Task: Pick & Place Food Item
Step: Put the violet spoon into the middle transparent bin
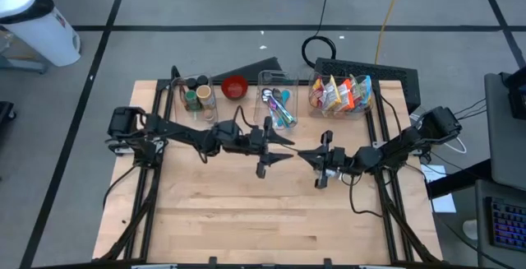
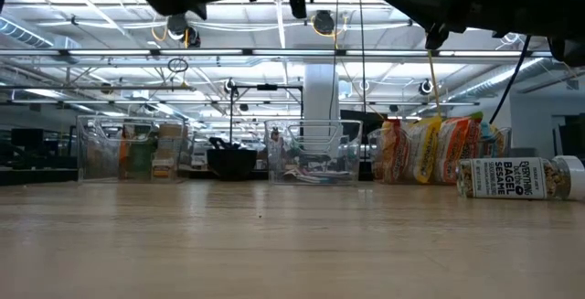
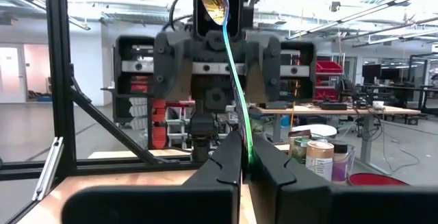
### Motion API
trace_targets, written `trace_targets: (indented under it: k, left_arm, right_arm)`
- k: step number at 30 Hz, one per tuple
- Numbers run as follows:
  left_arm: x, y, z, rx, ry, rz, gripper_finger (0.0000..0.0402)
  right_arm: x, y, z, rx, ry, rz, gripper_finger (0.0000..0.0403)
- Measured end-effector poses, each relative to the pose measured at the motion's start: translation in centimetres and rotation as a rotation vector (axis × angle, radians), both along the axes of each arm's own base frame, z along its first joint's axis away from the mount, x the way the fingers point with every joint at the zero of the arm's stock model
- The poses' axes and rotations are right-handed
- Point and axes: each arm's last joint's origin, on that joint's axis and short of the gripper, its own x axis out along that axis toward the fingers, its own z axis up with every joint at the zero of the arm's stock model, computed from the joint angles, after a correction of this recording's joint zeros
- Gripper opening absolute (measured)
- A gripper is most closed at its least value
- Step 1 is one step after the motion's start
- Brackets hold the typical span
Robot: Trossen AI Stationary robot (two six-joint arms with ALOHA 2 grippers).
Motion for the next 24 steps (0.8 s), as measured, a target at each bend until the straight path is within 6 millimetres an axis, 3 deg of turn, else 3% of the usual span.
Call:
trace_targets:
  k: [7, 18, 24]
  left_arm:
    - [0.61, 0.02, 0.45, -0.001, 0.045, 0.001, 0.0174]
    - [0.62, 0.04, 0.41, -0.003, 0.050, 0.005, 0.0017]
    - [0.63, 0.05, 0.29, 0.002, 0.061, 0.009, 0.0010]
  right_arm:
    - [0.03, 0.00, -0.11, -0.009, 0.012, -0.004, 0.0000]
    - [0.01, 0.01, -0.08, -0.021, 0.011, -0.007, 0.0000]
    - [0.03, 0.01, -0.15, -0.016, 0.017, -0.007, 0.0001]
